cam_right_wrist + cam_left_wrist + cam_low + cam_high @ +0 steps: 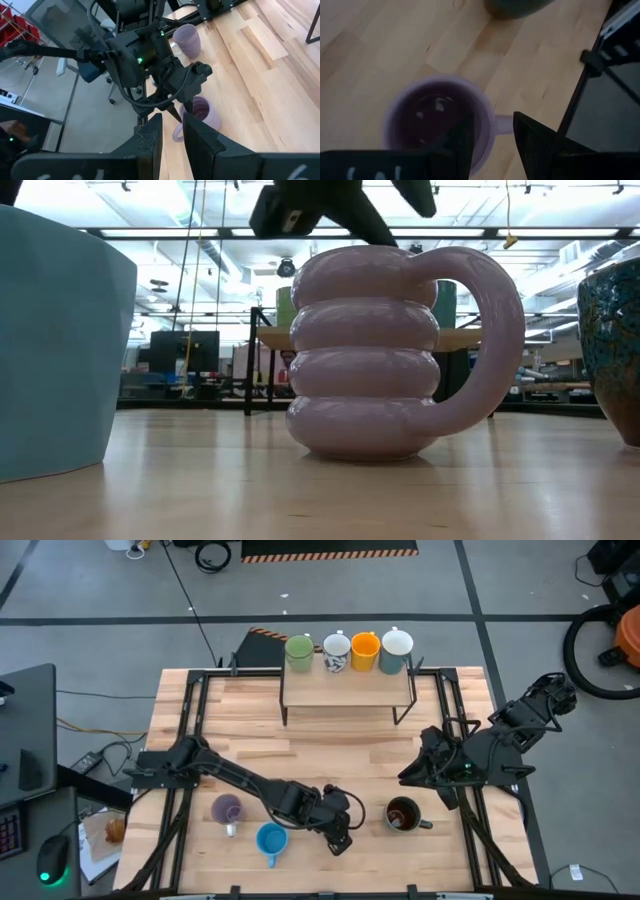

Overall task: Place coffee mugs
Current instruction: Put the right violet mug on the shelf

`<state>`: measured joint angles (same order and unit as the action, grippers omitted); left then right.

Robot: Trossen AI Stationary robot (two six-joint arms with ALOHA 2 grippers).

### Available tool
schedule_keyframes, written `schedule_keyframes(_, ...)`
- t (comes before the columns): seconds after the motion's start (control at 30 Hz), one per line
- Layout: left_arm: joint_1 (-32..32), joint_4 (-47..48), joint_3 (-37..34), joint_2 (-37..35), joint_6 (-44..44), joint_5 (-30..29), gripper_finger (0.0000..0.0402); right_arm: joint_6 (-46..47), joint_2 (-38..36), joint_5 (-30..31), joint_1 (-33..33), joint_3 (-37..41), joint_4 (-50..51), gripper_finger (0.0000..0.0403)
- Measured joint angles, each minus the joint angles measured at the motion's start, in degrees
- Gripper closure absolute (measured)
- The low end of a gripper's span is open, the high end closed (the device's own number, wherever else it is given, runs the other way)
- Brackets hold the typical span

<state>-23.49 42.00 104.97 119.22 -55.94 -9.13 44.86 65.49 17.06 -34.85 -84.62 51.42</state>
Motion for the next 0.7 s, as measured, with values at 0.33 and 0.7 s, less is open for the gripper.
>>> schedule_keyframes(0.33,-0.02,-0.19,0.03,1.86,5.11,-0.51,0.0260,-0.04,0.00,0.46,0.00,0.00,-0.11,0.0321)
schedule_keyframes(0.7,0.00,3.30,0.07,2.91,8.25,0.92,0.0260,-0.04,0.00,0.46,0.00,0.00,-0.19,0.0321)
